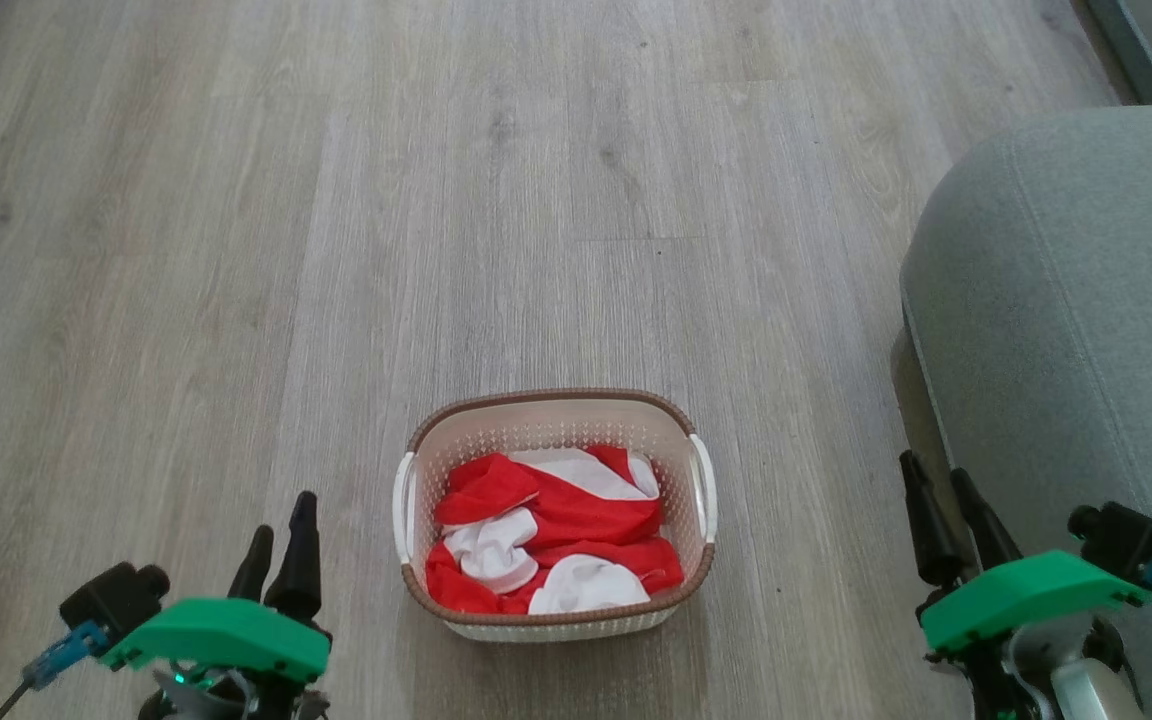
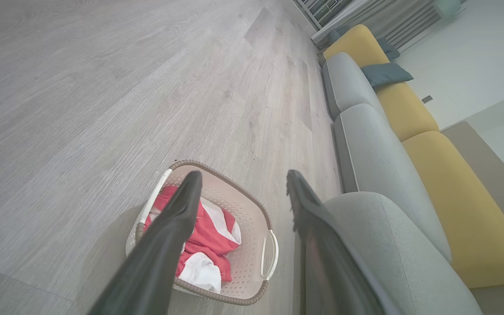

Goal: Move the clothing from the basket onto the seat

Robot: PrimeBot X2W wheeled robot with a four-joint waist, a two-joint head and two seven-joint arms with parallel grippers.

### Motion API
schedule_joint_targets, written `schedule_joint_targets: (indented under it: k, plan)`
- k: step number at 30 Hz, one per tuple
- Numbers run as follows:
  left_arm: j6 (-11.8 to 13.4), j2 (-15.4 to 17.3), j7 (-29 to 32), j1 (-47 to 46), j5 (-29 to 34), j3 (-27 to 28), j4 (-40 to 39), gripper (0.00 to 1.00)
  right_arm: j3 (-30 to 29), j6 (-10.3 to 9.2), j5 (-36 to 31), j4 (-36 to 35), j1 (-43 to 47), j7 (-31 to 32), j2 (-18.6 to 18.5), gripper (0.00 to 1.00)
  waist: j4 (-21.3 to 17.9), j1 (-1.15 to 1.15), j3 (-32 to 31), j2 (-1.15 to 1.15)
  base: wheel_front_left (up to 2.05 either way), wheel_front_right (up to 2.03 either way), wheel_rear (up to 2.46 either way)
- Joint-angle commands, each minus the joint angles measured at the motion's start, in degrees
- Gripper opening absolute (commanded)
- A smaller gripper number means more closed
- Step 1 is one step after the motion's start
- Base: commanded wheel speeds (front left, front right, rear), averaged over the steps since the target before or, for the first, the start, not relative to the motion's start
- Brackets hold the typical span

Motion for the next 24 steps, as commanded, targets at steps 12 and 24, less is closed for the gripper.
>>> schedule_joint_targets:
  k: [12, 24]
  plan:
    - [1.02, 0.58, -2.67, -2.56, 8.99, -0.17, -2.51, 1.0, 2.38, -0.01, -9.76, -1.36, -3.33, -2.56, -1.43, 1.0, -0.11, 0.0, 0.02, 0.0, 0.0, 0.0, 0.0]
    - [2.12, 0.64, -4.68, -2.45, 17.14, -0.98, -3.0, 1.0, 4.32, -0.01, -17.17, -1.16, -3.44, -4.59, -2.18, 1.0, -0.19, 0.0, 0.03, 0.0, 0.0, 0.0, 0.0]
